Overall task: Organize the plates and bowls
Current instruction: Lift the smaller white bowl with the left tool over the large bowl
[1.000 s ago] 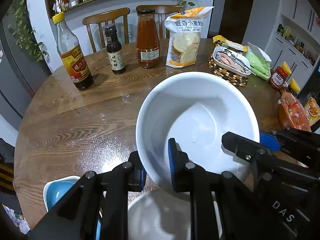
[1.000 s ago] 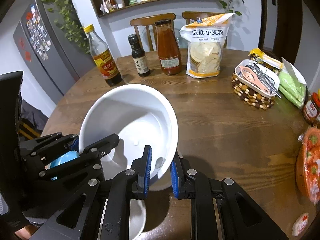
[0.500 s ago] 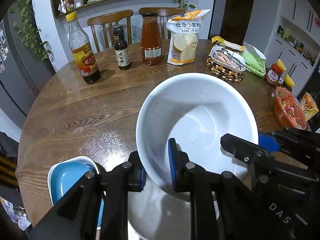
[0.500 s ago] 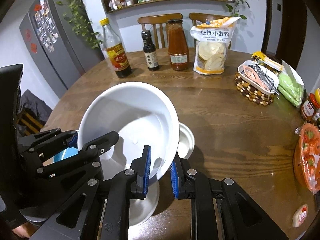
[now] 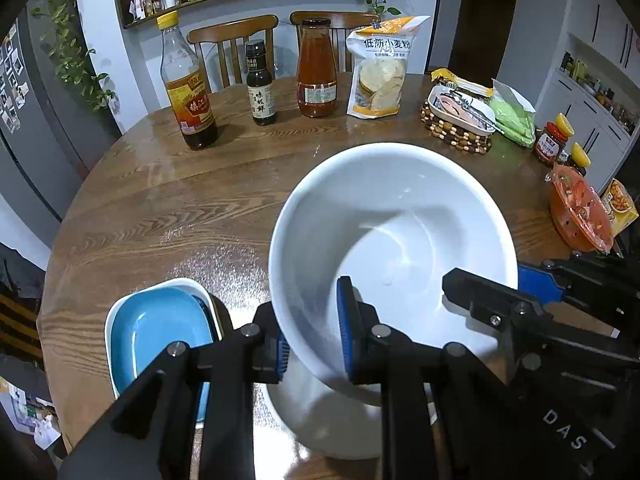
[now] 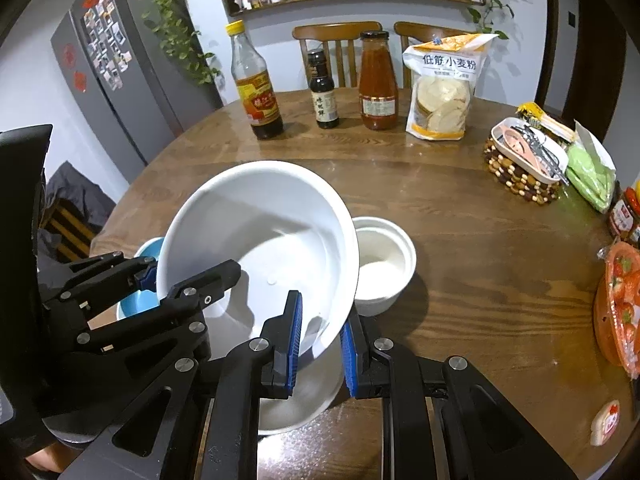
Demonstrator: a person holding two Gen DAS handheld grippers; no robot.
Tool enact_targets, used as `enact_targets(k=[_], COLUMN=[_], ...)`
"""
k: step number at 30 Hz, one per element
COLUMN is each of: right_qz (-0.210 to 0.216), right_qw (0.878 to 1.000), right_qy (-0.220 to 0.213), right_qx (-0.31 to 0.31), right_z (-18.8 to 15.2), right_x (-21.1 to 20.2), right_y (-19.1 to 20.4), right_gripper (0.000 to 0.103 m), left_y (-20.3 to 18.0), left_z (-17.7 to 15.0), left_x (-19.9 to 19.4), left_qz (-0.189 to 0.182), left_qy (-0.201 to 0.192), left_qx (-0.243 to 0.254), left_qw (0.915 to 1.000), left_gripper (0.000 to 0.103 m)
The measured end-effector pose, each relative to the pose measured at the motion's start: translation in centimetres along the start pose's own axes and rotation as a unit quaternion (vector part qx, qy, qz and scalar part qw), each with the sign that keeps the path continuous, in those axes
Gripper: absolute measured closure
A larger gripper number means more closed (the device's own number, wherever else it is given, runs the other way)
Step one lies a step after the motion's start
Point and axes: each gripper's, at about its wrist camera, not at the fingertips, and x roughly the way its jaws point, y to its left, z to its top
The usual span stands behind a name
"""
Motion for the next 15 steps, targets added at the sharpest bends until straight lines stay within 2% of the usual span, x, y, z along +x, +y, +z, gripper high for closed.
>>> enact_targets(k=[15], right_qz=[0.006], right_qw=[1.000], right_qy=[0.019], right_qx=[-0.012], right_z=[-1.2], right_x=[0.5], right_y=[0.8], right_gripper=[0.082], left_y=[0.6], left_z=[-1.8], left_x=[0.1], left_qz=[-0.001], left_qy=[0.022], left_qx=[-0.009], left_qw=[0.9997], left_gripper=[0.084])
